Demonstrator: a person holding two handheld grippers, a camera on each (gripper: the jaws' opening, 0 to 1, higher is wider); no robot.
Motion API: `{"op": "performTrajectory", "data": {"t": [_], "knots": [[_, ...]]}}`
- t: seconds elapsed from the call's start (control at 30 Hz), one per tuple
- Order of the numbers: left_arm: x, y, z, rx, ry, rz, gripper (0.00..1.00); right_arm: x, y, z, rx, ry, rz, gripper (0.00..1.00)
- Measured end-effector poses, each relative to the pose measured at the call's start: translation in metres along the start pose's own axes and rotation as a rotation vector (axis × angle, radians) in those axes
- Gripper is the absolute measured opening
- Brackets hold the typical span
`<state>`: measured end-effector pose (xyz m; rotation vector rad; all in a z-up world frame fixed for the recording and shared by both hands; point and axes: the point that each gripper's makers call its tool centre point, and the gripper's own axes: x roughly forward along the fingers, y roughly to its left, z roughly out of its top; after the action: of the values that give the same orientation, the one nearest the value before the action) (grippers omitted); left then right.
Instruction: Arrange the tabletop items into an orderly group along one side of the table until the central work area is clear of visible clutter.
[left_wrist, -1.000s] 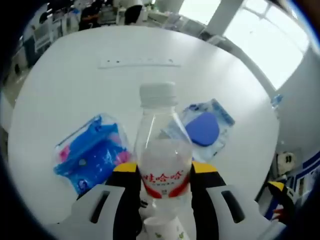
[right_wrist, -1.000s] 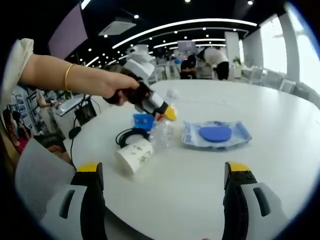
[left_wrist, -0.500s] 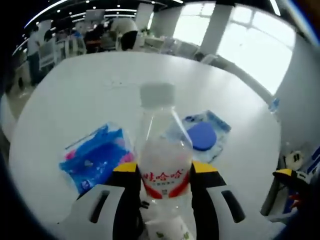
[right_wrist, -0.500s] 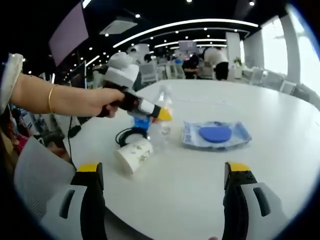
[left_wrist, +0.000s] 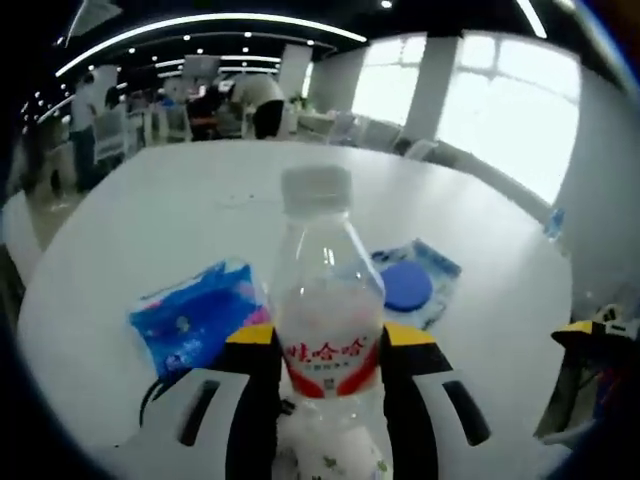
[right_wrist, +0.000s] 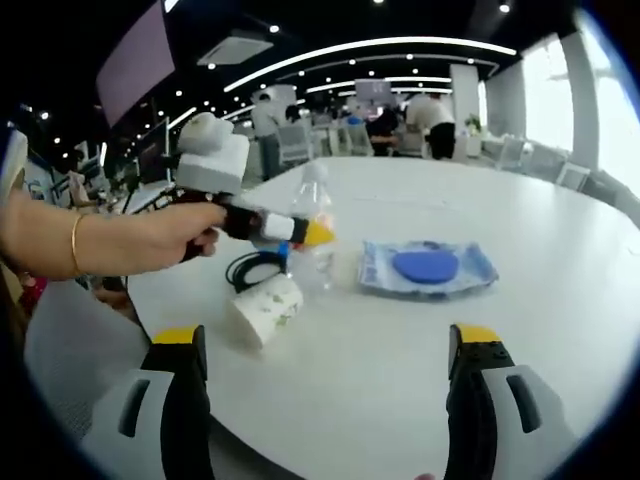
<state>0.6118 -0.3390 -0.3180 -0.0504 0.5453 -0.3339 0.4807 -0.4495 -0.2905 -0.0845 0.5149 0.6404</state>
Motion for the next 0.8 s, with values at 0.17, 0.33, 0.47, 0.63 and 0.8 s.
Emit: {"op": "performTrajectory", "data": {"t": [0.17,0.33,0.47,0.63,0.8], "knots": [[-0.002,-0.002,0.001,0.07,-0.039,0.036,0.35,0.001,0.0,-0.002,-0.005,0.008,0.0,0.99],[-0.006,0.004,0.006,0.025,-0.084,0.044,0.35,0.001,-0.001,-0.004,-0.009,0.02,-0.002,0.99],[-0.013,0.011,0.02,0.051,-0.131,0.069,0.35,0.002,0.0,-0.005,-0.007,0.025,0.002,0.99],[-0.025,0.023,0.04,0.06,-0.183,0.088,0.35,0.002,0.0,-0.007,-0.01,0.035,0.006,0.99],[-0.034,0.043,0.055,0.063,-0.21,0.125,0.35,0.003,0.002,-0.006,-0.017,0.029,0.015,0.99]]}}
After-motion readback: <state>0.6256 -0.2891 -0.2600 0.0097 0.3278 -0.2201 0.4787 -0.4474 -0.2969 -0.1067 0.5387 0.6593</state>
